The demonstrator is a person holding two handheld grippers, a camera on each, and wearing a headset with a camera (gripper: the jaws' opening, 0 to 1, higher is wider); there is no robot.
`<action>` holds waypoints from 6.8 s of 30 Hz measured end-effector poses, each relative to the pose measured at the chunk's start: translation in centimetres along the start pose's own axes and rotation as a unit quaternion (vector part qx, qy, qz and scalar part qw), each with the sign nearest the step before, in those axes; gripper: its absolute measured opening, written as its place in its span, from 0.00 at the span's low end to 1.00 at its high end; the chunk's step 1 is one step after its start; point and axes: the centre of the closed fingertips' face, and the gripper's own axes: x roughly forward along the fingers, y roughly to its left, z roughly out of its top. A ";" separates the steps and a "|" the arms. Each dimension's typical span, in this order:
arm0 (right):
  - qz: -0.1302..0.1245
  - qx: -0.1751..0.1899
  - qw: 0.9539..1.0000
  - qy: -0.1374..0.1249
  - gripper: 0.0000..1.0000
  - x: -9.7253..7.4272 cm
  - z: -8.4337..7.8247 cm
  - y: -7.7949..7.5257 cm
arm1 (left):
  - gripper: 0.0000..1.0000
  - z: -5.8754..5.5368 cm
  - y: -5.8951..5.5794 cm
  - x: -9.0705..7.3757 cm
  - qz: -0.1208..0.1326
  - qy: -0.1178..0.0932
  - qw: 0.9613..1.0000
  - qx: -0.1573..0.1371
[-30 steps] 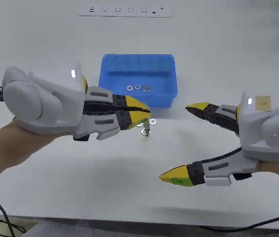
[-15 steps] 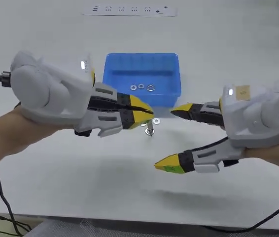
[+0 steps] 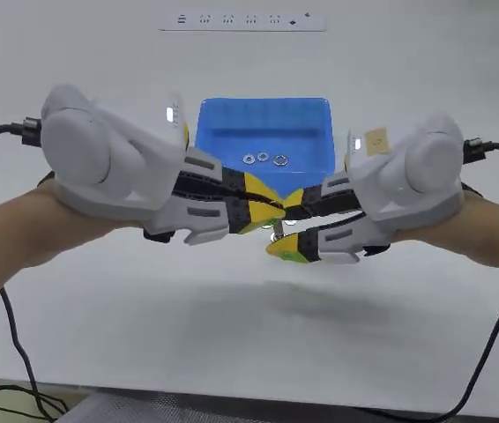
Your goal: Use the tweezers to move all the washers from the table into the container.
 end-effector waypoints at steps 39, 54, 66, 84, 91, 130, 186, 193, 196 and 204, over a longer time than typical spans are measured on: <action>-0.020 -0.056 0.998 0.020 0.10 -0.3 -0.2 -0.5 | 0.25 0.3 0.0 0.0 0.030 -0.017 0.999 -0.022; -0.035 -0.057 0.998 0.011 0.10 -2.3 2.2 -0.1 | 0.58 1.7 0.2 -2.7 0.074 -0.078 0.992 -0.064; -0.045 -0.074 0.996 0.006 0.10 -4.4 4.4 -0.7 | 0.80 1.7 -0.4 -4.7 0.097 -0.119 0.983 -0.101; -0.077 -0.079 0.994 -0.024 0.10 -4.9 7.9 -6.1 | 0.99 0.0 0.2 -6.3 0.131 -0.127 0.974 -0.134; -0.082 -0.071 0.994 -0.019 0.10 -3.4 6.9 -8.6 | 0.99 -0.6 0.7 -6.7 0.146 -0.132 0.969 -0.147; -0.058 -0.039 0.997 0.027 0.10 1.2 2.6 -10.6 | 0.99 -1.4 0.7 -8.0 0.159 -0.111 0.966 -0.171; -0.045 -0.135 0.989 0.031 0.09 -1.1 7.0 -7.7 | 0.04 5.5 8.2 -3.4 0.083 -0.076 0.993 0.038; -0.056 -0.127 0.990 0.028 0.11 -1.2 7.0 -7.9 | 0.04 5.7 8.6 -3.3 0.090 -0.076 0.992 0.041; -0.065 -0.117 0.991 0.026 0.12 -1.3 7.1 -8.1 | 0.04 5.7 8.7 -3.3 0.095 -0.080 0.992 0.035; -0.065 -0.072 0.995 0.003 0.19 -1.8 7.2 -7.9 | 0.04 5.9 9.0 -3.6 0.106 -0.084 0.990 0.034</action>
